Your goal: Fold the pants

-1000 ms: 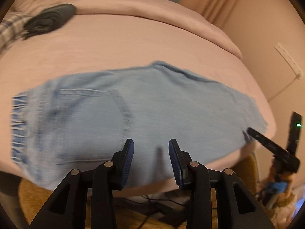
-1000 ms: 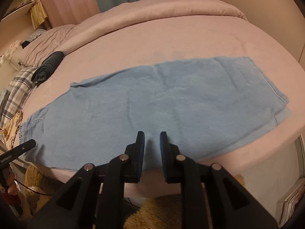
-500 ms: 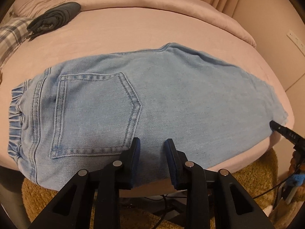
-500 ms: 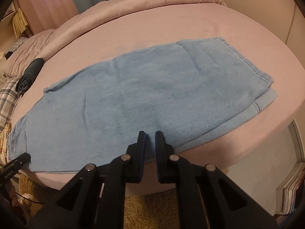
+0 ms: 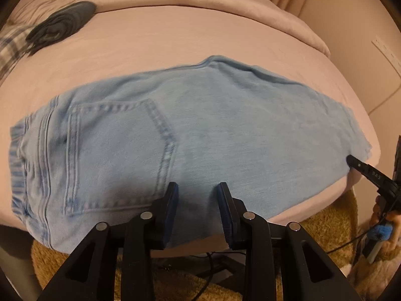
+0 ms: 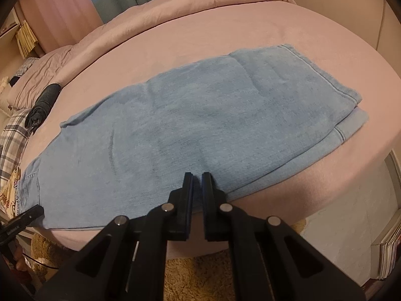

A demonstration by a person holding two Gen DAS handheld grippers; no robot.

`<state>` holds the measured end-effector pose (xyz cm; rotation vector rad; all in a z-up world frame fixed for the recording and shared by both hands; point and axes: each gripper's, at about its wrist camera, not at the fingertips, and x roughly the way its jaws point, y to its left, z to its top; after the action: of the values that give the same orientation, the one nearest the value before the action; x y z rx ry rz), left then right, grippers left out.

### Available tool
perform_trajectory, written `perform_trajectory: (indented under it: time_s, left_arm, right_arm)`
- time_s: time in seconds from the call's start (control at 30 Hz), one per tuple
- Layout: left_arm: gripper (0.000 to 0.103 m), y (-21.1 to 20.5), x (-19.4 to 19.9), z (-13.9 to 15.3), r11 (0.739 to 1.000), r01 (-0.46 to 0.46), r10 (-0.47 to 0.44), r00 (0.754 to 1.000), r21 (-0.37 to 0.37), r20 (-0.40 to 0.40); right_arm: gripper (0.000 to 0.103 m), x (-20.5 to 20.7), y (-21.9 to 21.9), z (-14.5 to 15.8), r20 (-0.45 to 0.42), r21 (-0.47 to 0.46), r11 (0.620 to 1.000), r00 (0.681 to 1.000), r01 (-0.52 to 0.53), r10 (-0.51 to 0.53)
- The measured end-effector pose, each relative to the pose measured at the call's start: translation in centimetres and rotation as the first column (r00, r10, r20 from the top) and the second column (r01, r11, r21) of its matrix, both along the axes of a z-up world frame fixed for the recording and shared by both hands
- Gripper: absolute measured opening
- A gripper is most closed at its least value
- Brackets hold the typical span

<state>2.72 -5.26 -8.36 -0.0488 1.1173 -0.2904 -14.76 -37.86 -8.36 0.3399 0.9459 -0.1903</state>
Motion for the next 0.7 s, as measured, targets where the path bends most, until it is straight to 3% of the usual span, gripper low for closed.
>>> perform_trajectory:
  time_s: [0.1,0.27,0.5,0.7]
  left_arm:
    - [0.031,-2.2,1.3,1.4,0.998,0.053,-0.053,0.998,-0.026,0.022]
    - [0.031,-6.9,5.0,2.4,0.993,0.120,-0.119,0.991,-0.001,0.062]
    - [0.031,-11.1,12.1,0.6,0.991,0.113,-0.115,0.993,-0.072,-0.019]
    - [0.031,-11.8,14.5,-1.4,0.998,0.050,-0.052,0.997,-0.036,-0.062]
  right_arm:
    - [0.003,0.1,0.0,-0.1,0.001,-0.003,1.000,1.000,0.004,-0.004]
    - [0.004,0.1,-0.1,-0.2,0.009,-0.005,1.000,1.000,0.005,-0.004]
    - [0.004,0.1,-0.4,-0.3,0.010,0.004,1.000,1.000,0.002,-0.002]
    - [0.003,0.0,-0.5,-0.2,0.009,0.015,1.000,1.000,0.001,-0.001]
